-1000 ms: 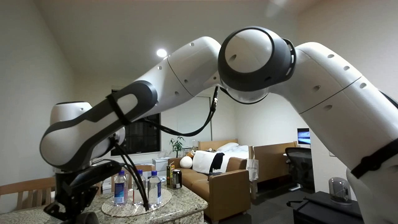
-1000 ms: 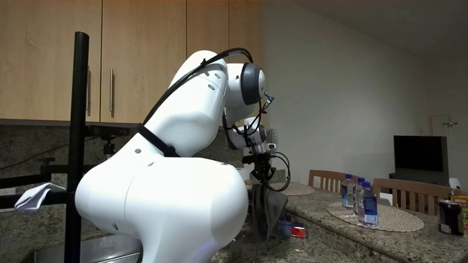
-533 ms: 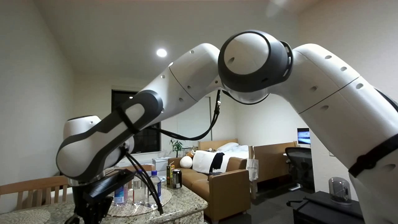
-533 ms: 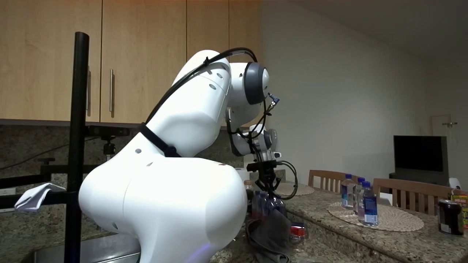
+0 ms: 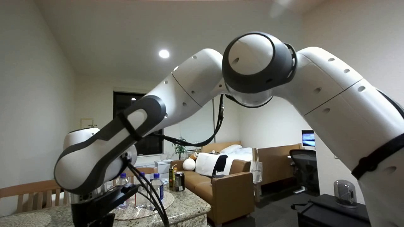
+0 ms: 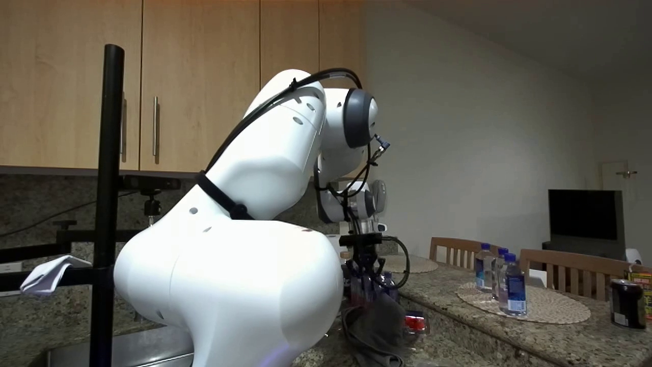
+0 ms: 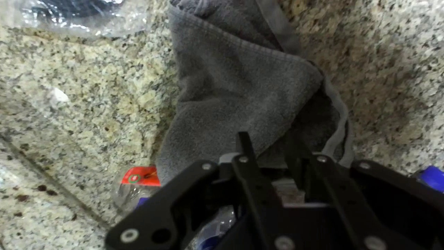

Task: Unfold the towel on the counter.

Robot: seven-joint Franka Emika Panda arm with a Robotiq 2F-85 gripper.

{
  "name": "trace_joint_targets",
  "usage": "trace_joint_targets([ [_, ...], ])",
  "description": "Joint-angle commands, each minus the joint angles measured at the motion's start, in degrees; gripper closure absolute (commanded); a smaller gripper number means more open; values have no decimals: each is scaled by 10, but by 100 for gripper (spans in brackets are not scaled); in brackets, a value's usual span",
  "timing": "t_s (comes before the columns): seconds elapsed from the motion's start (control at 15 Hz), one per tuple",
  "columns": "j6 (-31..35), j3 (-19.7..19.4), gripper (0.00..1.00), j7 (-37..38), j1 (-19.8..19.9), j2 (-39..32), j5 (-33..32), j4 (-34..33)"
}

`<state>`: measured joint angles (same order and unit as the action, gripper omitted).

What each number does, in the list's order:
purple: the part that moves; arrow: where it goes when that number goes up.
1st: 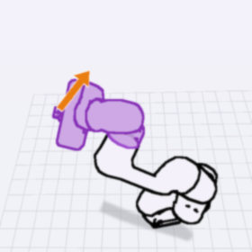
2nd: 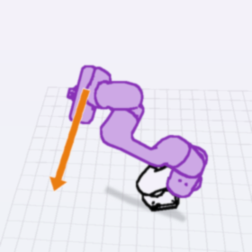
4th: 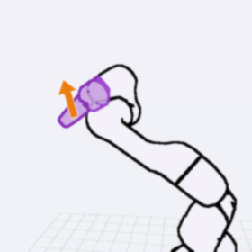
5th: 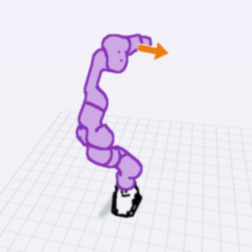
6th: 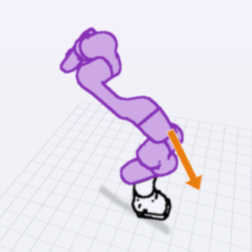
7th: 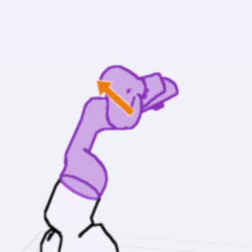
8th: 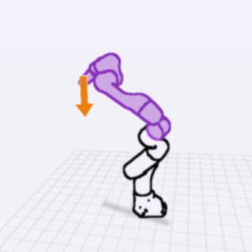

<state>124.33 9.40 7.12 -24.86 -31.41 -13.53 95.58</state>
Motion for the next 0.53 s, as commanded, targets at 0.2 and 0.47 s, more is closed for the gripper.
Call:
trace_joint_targets([
  [0.2, 60, 12, 19, 28, -7, 4, 10, 63],
  [0.47, 142, -13, 0, 86, -36, -8, -28, 101],
])
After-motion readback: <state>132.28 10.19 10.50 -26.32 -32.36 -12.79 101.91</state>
